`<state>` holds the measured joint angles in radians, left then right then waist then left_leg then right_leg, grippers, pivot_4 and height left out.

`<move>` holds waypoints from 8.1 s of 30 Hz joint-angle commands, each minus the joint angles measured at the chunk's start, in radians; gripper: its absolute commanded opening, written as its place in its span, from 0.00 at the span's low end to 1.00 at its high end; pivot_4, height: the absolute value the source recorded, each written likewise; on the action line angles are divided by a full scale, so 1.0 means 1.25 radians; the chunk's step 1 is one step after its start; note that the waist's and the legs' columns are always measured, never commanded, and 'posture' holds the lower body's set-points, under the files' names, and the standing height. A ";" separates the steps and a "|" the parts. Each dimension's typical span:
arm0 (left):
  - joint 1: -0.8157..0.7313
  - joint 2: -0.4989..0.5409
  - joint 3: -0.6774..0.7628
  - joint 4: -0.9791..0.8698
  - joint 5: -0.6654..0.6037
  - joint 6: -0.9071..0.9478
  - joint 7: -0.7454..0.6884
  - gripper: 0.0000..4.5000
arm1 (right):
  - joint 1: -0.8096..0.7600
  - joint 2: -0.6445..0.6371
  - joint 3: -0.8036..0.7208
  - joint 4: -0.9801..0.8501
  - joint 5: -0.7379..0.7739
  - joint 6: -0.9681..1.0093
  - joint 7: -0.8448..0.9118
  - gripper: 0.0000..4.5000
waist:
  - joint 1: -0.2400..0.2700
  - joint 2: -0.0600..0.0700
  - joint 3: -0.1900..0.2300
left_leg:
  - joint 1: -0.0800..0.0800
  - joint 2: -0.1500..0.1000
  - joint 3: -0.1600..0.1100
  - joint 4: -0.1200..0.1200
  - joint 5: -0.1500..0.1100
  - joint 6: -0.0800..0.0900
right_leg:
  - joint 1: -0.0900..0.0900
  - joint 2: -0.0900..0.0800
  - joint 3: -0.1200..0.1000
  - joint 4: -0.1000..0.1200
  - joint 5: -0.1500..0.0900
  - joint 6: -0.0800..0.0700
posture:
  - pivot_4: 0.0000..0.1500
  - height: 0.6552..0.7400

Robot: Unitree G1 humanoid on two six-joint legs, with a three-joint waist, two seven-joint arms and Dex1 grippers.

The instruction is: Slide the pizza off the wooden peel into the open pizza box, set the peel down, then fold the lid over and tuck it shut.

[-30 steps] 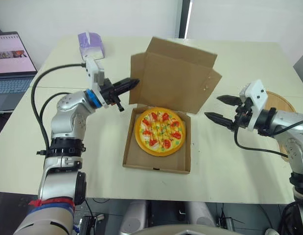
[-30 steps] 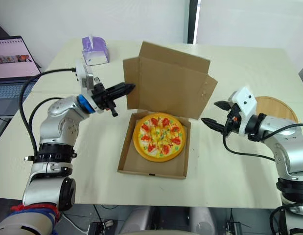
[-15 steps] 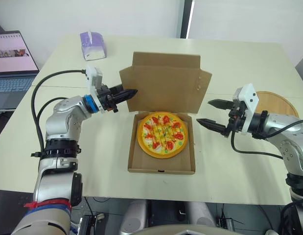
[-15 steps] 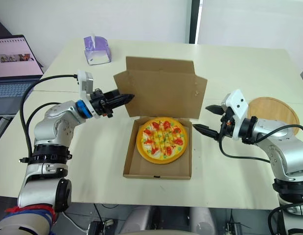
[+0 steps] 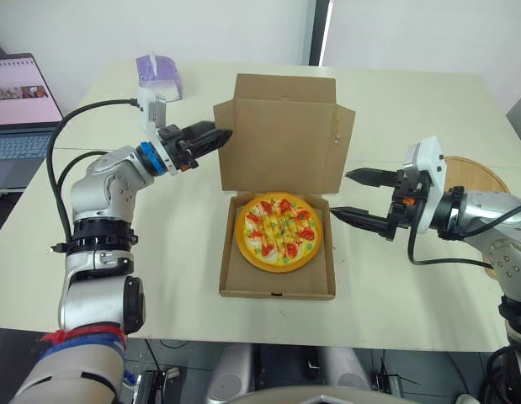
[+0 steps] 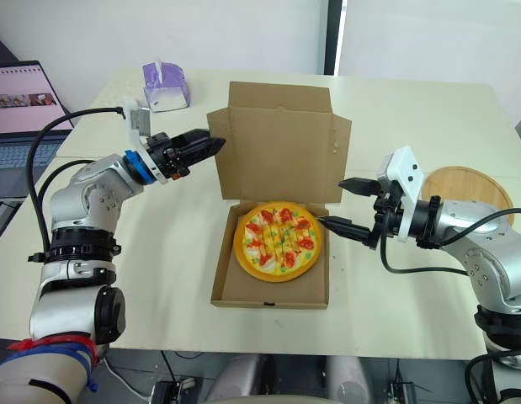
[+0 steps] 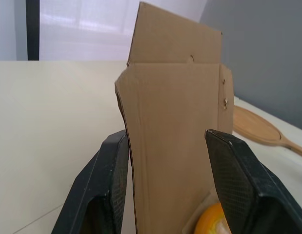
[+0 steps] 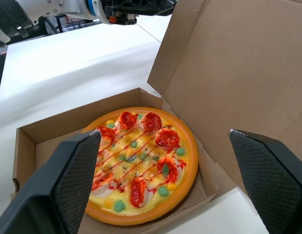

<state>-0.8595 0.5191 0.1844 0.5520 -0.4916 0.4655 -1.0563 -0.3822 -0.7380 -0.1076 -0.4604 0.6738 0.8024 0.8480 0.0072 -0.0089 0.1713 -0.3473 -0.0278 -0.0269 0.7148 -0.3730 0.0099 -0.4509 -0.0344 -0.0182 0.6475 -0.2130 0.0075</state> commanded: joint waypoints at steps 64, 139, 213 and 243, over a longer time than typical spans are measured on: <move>-0.148 -0.069 -0.052 0.160 0.143 -0.218 0.122 0.00 | -0.461 0.161 0.097 0.687 -0.376 -0.338 -0.160 0.01 | -0.010 0.000 0.000 | -0.002 -0.001 0.003 0.001 0.000 0.000 | -0.005 -0.001 0.002 0.003 0.000 0.000 | 1.00 0.82; 0.512 -0.266 -0.104 -0.907 -0.001 0.028 0.549 0.00 | -0.023 0.399 -0.036 -0.225 -0.105 0.274 -0.495 0.01 | -0.025 -0.002 -0.005 | -0.013 -0.003 0.004 0.015 0.000 0.000 | -0.017 -0.002 0.006 0.020 0.000 0.000 | 1.00 0.82; 0.717 0.098 -0.057 -0.769 -0.059 0.176 0.391 1.00 | 0.076 0.000 0.191 0.076 -0.474 -0.142 -0.278 1.00 | -0.008 -0.003 -0.005 | 0.001 0.002 0.001 0.006 -0.001 0.002 | 0.001 0.003 0.004 0.003 0.000 0.000 | 1.00 0.82; 0.399 0.129 -0.318 -0.625 -0.022 0.289 0.063 0.01 | -0.323 0.069 0.417 0.599 -0.626 -0.443 0.133 0.01 | -0.008 -0.003 -0.005 | 0.000 0.002 0.002 -0.001 -0.001 0.001 | -0.001 0.001 0.002 -0.002 0.000 -0.001 | 1.00 0.82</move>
<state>-0.3384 0.6950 -0.2019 -0.1907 -0.5053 0.8260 -0.9586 -0.7585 -0.6652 0.4166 0.2942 -0.1083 0.3051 0.9896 -0.0030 -0.0125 0.1652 -0.3467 -0.0257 -0.0242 0.7131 -0.3737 0.0110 -0.4519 -0.0327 -0.0154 0.6456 -0.2130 0.0068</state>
